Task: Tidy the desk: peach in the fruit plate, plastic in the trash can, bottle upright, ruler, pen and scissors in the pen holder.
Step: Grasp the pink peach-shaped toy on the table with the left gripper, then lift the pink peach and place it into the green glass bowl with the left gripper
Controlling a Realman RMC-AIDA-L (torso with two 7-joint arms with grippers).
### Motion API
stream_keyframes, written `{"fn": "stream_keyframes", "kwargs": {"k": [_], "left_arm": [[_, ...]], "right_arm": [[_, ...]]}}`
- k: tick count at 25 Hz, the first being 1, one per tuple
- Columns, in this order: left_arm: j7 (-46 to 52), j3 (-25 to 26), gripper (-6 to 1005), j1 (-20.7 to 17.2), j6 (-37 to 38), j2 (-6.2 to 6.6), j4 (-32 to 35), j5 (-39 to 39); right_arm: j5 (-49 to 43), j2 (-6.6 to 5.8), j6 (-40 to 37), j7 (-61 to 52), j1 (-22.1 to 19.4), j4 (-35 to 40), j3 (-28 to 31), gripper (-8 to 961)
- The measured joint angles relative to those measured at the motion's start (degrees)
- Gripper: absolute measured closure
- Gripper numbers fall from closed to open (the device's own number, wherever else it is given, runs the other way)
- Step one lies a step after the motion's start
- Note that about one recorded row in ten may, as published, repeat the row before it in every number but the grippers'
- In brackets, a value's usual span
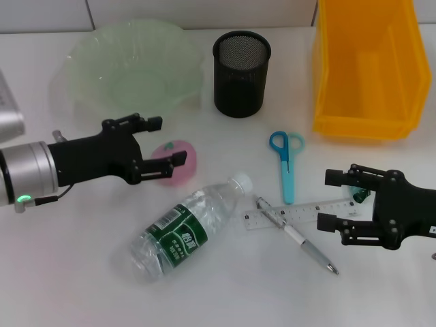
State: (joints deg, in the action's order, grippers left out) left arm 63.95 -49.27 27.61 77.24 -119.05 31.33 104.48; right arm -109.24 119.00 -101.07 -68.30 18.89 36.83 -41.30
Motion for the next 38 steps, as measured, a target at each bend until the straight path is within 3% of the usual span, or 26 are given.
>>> {"fn": "stream_keyframes", "kwargs": {"k": [8, 14, 18, 25, 33, 38], "left_arm": [[-0.4, -5.51, 167, 0.05, -5.25, 0.03, -0.06, 0.1], [-0.08, -7.48, 277, 0.19, -8.78, -0.04, -0.14, 0.35], [0.43, -8.56, 448, 0.46, -9.9, 0.03, -0.13, 0.38], [1.24, -9.36, 663, 0.57, -11.15, 0.03, 0.53, 0.43], [1.35, -9.83, 846, -0.25, -5.57, 0.2, 3.57, -2.25], [0.83, -9.15, 887, -1.79, -4.19, 0.4, 7.27, -10.85]], "right_arm": [[0.0, 0.0, -0.07, -1.2, 0.0, 0.88, -0.21, 119], [0.08, 0.0, -0.4, -1.38, 0.09, 1.02, -0.43, 119], [0.11, 0.0, -0.49, -1.39, 0.09, 1.04, -0.45, 119], [0.16, 0.0, -0.61, -1.39, 0.05, 1.05, -0.35, 120], [0.13, 0.0, -0.63, -1.39, 0.0, 1.05, -0.19, 120], [0.28, 0.0, -0.63, -1.39, 0.12, 1.05, -0.33, 120]]}}
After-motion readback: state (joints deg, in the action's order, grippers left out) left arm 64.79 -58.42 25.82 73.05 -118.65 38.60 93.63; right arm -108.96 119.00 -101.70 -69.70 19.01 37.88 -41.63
